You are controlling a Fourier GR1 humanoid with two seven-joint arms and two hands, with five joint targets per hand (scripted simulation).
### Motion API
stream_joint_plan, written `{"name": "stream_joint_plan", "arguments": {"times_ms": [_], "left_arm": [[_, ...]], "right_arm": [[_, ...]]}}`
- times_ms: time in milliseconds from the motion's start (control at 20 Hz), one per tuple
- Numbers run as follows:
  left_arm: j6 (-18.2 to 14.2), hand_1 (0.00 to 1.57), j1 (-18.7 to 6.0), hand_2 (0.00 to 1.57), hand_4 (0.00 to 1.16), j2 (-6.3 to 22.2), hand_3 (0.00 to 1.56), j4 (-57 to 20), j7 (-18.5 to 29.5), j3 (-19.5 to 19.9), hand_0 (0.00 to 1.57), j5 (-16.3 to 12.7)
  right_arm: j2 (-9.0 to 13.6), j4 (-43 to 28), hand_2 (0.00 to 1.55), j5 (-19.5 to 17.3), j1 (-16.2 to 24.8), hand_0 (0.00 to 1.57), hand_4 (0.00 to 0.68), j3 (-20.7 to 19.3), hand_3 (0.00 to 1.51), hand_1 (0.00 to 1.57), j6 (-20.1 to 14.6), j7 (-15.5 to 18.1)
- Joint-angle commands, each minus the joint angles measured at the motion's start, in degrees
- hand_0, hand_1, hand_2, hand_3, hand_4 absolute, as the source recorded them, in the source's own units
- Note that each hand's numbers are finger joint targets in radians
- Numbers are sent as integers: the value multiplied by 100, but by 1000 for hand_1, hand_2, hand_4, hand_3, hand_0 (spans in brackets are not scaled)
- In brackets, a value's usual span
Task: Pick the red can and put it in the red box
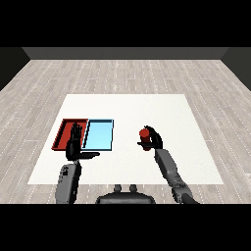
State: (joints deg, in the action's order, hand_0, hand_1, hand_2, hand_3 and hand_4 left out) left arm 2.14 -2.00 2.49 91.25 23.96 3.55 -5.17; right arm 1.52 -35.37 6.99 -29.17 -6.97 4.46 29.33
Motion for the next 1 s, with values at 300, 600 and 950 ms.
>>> {"name": "stream_joint_plan", "arguments": {"times_ms": [300,600,950], "left_arm": [[173,0,388,0,0,20,0,304,-10,-82,0,-55],[7,0,161,0,0,-213,0,213,-81,-310,0,59],[110,0,49,0,0,-112,0,167,-220,-408,0,153]], "right_arm": [[-67,-525,1446,-167,144,1460,587,289,1401,1460,-773,-280],[-131,-1184,1436,-380,395,1439,602,577,1372,1439,-848,-377],[207,-2832,1428,-430,982,1422,621,786,1372,1422,-700,-730]]}}
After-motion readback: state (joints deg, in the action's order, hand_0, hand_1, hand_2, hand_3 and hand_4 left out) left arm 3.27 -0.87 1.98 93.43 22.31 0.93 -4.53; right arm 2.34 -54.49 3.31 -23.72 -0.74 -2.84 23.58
